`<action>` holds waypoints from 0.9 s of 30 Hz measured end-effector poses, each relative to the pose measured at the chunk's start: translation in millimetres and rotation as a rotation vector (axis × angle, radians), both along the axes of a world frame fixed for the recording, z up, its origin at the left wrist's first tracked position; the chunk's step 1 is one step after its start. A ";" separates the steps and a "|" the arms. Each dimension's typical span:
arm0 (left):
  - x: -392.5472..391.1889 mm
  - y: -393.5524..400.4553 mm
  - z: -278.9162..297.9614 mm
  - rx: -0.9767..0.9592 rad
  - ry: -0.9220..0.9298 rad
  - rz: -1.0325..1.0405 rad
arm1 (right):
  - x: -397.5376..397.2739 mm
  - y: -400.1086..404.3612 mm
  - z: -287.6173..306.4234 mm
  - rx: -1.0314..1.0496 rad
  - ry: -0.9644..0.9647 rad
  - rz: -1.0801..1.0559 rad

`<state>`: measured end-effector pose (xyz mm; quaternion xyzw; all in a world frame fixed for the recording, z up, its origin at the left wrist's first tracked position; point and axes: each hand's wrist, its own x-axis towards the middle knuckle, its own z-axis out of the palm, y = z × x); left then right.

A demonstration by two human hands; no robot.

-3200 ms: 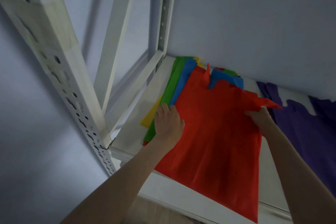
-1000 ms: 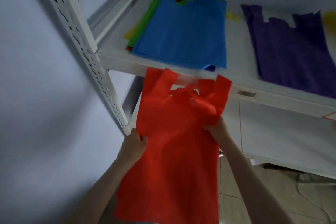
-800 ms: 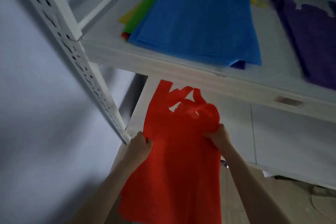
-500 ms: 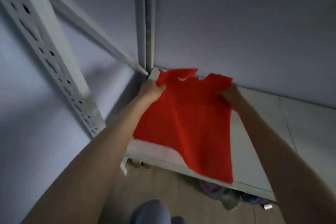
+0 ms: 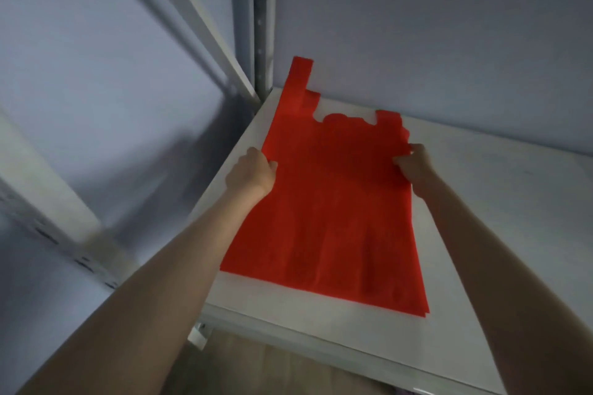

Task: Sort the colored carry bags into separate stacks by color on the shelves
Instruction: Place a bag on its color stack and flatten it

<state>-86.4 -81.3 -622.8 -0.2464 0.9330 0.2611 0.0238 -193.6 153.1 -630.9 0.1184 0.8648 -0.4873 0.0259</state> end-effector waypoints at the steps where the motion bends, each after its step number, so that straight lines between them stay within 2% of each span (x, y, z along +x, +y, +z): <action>1: 0.6 0.6 1.1 -0.011 -0.012 0.003 | 0.4 -0.6 0.0 0.021 0.001 -0.009; 8: 6.8 15.4 -4.4 -0.098 0.017 0.025 | 7.4 -0.6 -1.7 0.230 0.050 0.010; 14: 40.9 26.2 25.0 -0.286 -0.135 -0.005 | 45.7 -2.4 28.4 0.569 -0.118 0.081; 19: 85.3 35.7 93.9 -0.129 -0.341 -0.179 | 104.7 -6.1 91.3 0.460 -0.178 0.217; 22: 111.0 47.2 142.8 -0.097 -0.377 -0.246 | 139.4 -13.3 139.8 0.413 -0.162 0.271; 27: 149.7 68.3 229.2 -0.068 -0.371 -0.347 | 199.7 -13.5 224.9 0.455 -0.162 0.358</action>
